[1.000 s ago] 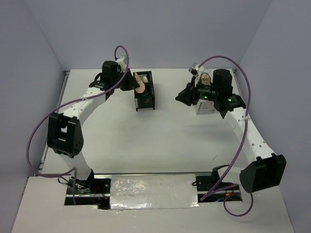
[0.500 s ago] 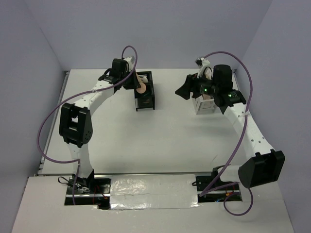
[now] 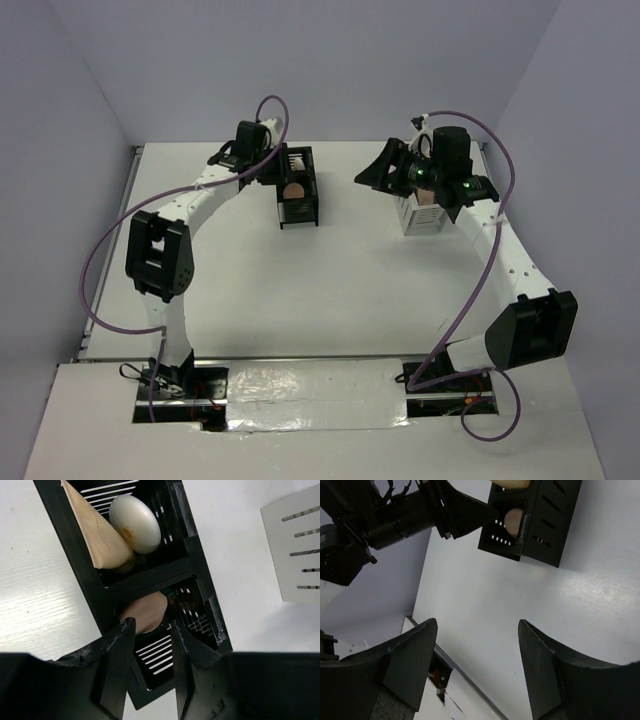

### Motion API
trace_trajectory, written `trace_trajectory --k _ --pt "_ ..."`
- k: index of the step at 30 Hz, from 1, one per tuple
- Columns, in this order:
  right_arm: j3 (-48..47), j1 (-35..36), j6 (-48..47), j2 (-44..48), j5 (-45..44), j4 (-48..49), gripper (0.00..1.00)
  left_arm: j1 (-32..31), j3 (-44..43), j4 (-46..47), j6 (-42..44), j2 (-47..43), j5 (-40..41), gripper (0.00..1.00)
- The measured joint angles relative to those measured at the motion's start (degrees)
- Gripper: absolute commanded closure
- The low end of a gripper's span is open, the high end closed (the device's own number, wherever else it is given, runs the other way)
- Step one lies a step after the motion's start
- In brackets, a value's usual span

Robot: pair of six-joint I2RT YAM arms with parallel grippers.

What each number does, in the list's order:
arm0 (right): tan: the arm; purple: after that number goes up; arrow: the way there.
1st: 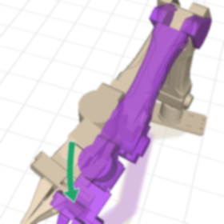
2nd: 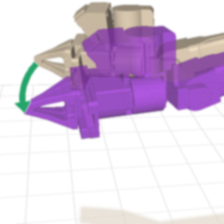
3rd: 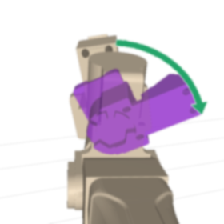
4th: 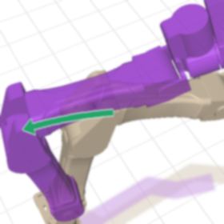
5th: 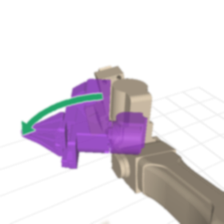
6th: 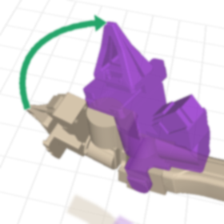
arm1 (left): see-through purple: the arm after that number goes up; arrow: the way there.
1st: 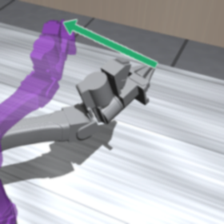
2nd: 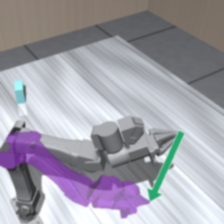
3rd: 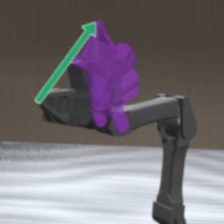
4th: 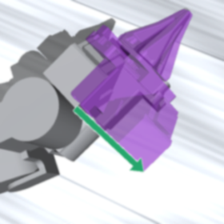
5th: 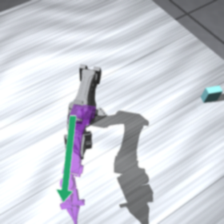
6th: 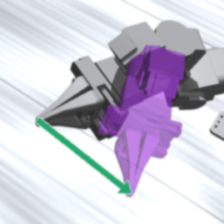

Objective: Organize the makeup

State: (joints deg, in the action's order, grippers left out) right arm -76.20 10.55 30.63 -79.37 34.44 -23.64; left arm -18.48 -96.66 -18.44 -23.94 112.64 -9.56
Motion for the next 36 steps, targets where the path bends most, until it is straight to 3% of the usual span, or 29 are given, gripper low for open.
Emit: trace_trajectory --k 8,10,12,13,14,21,28,36 --pt "0.1 -0.9 0.9 0.0 4.0 0.7 0.25 0.0 -0.4 -0.2 0.0 0.1 0.4 0.49" --pt "0.6 -1.6 0.2 0.1 7.8 2.2 0.14 0.0 -0.7 -0.3 0.0 0.1 0.4 0.44" --pt "1.7 -2.6 -0.3 0.3 13.0 4.8 0.05 0.0 -1.0 -0.4 0.1 -0.2 0.3 0.28" --pt "2.3 -3.3 -0.4 0.3 15.7 6.0 0.0 0.0 -1.0 -0.5 0.2 -0.6 0.3 0.05" --pt "2.9 -4.0 -0.5 0.3 18.3 7.4 0.0 0.0 -1.0 -0.7 0.5 -1.2 0.2 0.01" --pt "3.8 -7.9 -3.5 0.5 25.9 9.4 0.0 0.0 2.3 0.5 0.0 -11.8 -1.0 0.01" --pt "3.5 -10.6 -10.7 1.9 26.1 5.3 0.0 0.0 14.5 4.7 -0.3 -27.9 -3.6 0.01" --pt "4.4 -12.7 -23.8 7.1 13.6 -0.5 0.0 0.4 33.1 8.9 -0.2 -44.0 -5.7 0.01"
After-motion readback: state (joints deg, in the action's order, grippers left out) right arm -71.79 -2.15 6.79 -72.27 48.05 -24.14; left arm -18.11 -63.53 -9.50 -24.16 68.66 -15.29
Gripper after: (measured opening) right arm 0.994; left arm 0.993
